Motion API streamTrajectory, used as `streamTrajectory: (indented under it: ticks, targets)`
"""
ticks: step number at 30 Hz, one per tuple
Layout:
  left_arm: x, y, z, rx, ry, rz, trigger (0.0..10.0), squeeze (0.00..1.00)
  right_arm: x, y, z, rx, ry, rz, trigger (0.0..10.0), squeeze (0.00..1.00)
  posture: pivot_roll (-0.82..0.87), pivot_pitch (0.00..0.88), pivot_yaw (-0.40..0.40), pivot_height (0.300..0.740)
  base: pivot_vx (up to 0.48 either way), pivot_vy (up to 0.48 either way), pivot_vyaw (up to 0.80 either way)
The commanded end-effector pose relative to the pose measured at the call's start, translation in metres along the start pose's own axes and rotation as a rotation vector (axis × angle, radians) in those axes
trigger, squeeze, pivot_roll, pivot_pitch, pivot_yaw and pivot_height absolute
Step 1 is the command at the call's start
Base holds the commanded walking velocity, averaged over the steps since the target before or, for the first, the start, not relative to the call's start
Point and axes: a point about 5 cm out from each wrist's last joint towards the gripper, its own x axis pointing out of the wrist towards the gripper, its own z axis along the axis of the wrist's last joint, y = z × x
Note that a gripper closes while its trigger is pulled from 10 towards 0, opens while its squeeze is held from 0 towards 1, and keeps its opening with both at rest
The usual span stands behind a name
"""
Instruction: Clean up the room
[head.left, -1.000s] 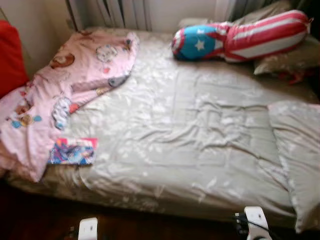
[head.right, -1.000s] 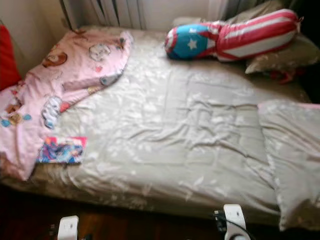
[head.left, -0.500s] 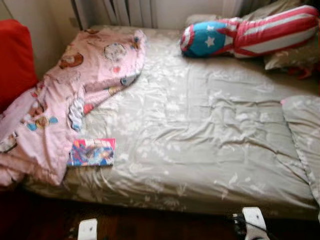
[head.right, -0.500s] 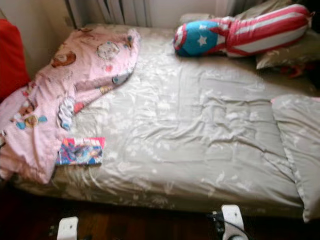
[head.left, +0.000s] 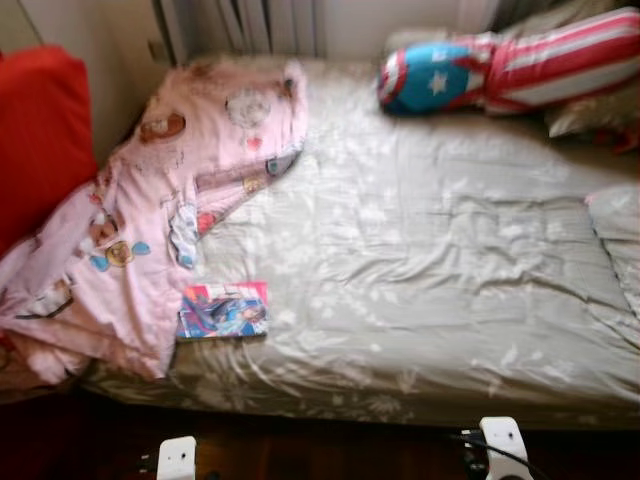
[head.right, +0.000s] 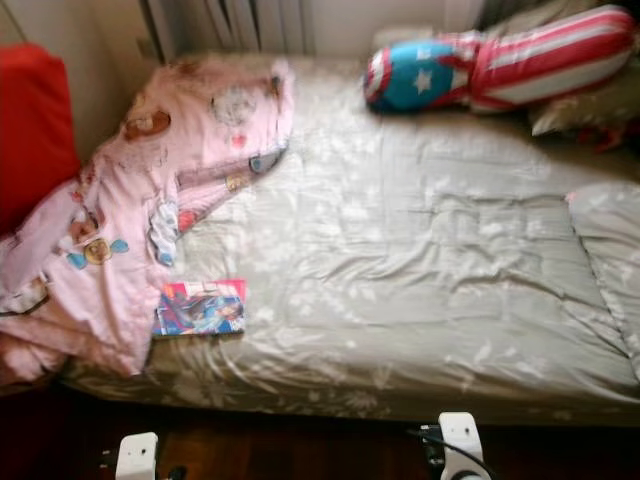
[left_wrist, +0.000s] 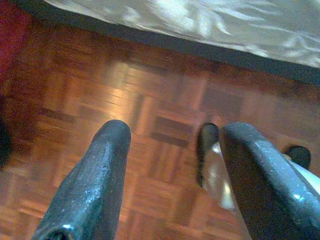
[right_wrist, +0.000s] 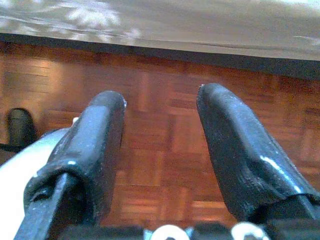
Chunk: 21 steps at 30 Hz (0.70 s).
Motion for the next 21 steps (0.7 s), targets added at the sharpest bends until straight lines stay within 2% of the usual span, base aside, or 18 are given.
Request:
streamTrajectory:
  ticks: [1, 9, 21]
  targets:
    - [-0.003, -0.001, -0.009, -0.009, 0.028, -0.003, 10.0, 0.00, -0.002, 0.000, -0.009, 0.034, 0.023, -0.010, 10.0, 0.00, -0.07, 0.142, 0.025, 0.740, 0.000, 0.337, 0.00]
    - [-0.002, 0.001, -0.008, 0.007, 0.024, -0.006, 10.0, 0.00, -0.001, 0.010, -0.011, 0.050, 0.016, 0.002, 10.0, 0.00, -0.08, 0.125, 0.043, 0.740, 0.000, 0.336, 0.00]
    - [-0.003, 0.001, -0.009, 0.002, 0.027, -0.003, 10.0, 0.00, -0.002, 0.010, -0.013, 0.040, 0.024, 0.005, 10.0, 0.00, -0.08, 0.099, 0.041, 0.740, 0.000, 0.336, 0.00]
